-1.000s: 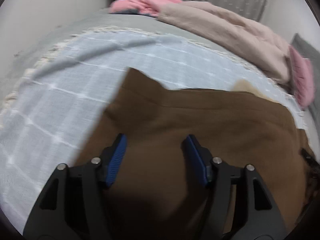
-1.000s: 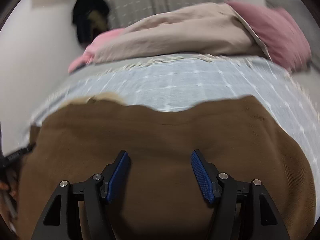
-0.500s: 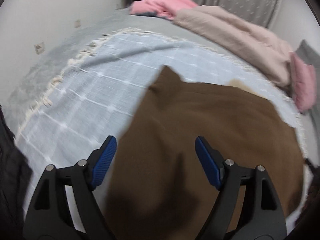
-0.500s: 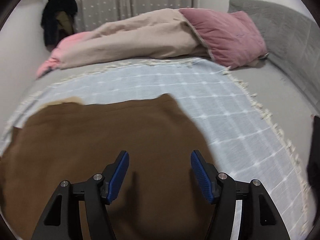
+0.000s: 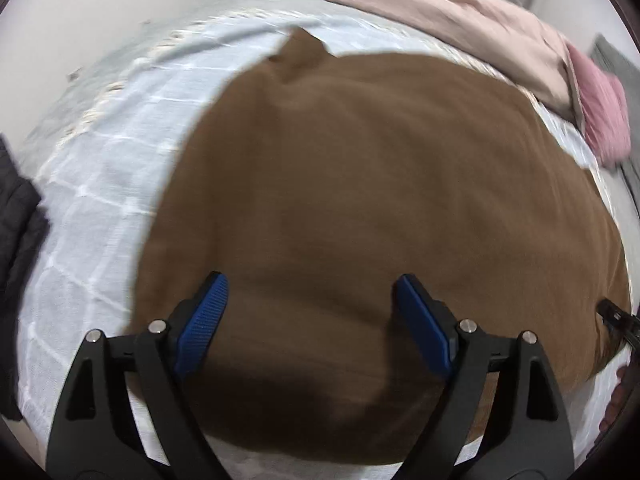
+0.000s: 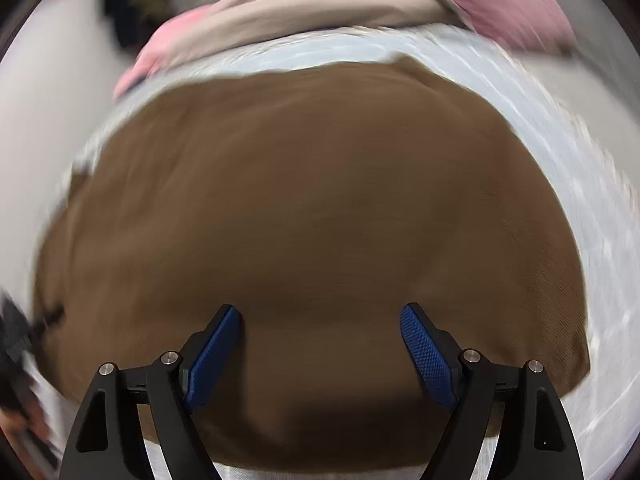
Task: Fold large clothes
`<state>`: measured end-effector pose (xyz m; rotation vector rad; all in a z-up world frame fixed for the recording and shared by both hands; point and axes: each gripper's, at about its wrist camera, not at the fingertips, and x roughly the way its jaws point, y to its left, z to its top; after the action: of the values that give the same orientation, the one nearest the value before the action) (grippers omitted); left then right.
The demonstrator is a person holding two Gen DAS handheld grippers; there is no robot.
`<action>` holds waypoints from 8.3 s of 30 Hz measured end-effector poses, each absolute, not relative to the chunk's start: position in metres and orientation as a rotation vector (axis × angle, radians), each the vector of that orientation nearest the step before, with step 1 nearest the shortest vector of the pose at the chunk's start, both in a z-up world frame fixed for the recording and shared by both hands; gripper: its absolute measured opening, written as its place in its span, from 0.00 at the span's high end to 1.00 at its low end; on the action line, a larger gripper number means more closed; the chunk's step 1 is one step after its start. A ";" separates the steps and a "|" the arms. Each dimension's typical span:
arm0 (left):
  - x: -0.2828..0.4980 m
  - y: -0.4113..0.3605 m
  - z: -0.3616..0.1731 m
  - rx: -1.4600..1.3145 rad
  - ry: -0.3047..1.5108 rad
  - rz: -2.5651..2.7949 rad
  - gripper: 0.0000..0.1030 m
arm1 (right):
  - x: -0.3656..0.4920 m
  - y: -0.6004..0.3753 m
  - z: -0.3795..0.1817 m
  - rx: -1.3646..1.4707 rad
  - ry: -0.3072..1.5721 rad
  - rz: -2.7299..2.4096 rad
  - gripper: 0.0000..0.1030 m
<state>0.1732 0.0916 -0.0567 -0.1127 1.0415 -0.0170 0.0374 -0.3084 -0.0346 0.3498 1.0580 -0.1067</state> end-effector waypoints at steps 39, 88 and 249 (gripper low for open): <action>0.121 0.159 -0.105 -0.952 0.988 -0.153 0.08 | 0.007 -0.278 -0.021 0.295 1.014 -0.059 0.18; 0.058 -0.161 0.002 0.175 0.572 -0.840 0.76 | -0.009 -0.418 -0.014 0.818 0.848 0.101 0.47; 0.195 -0.258 0.001 0.081 0.928 -0.793 0.24 | -0.013 -0.589 0.031 0.665 0.742 -0.138 0.43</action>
<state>0.1947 -0.2582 0.0005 0.0812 0.9280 -0.7928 -0.0131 -0.5886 0.0312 0.6647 0.7418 -0.1379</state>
